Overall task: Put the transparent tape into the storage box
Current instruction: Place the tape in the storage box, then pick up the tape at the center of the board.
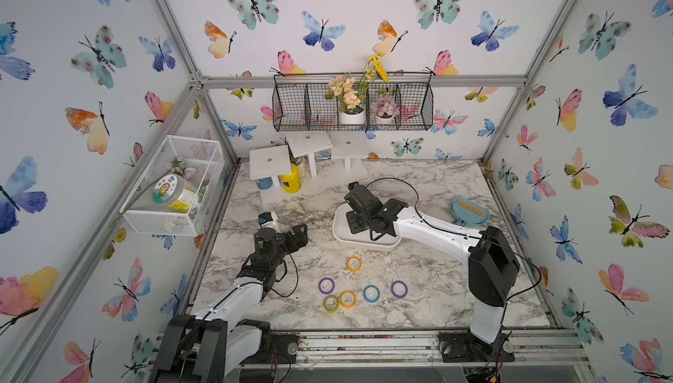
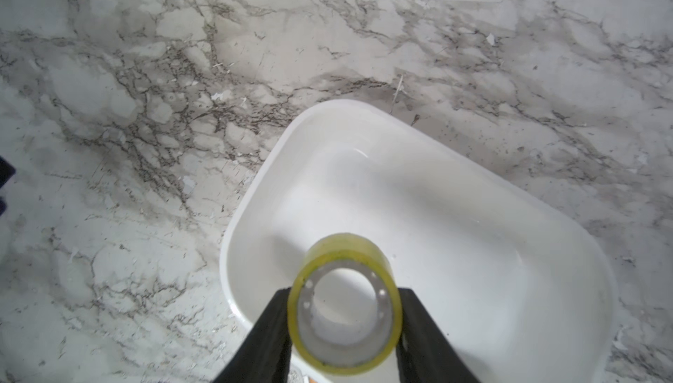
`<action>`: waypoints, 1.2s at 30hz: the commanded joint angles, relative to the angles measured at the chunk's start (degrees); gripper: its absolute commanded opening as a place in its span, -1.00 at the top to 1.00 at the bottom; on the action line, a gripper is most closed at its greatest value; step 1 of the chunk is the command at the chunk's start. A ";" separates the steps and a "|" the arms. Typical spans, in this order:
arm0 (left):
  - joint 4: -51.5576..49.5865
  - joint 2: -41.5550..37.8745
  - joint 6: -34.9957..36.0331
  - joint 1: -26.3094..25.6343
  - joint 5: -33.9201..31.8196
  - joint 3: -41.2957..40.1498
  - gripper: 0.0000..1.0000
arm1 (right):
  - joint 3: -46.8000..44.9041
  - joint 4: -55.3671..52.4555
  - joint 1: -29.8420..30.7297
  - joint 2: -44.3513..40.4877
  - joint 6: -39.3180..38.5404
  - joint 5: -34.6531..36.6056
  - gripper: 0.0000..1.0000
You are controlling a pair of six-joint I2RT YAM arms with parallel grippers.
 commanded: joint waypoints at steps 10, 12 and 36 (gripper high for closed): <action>-0.34 0.26 0.37 0.39 0.67 1.04 -0.97 | 5.31 4.97 -3.39 11.47 -2.50 -7.05 0.10; -0.34 0.19 0.37 0.37 0.77 0.99 -0.97 | 6.21 5.09 -3.56 13.26 -2.50 -7.51 0.10; 0.21 -1.71 1.24 0.40 2.49 0.48 -0.97 | 4.74 3.70 -4.18 8.16 -3.00 -11.05 -0.22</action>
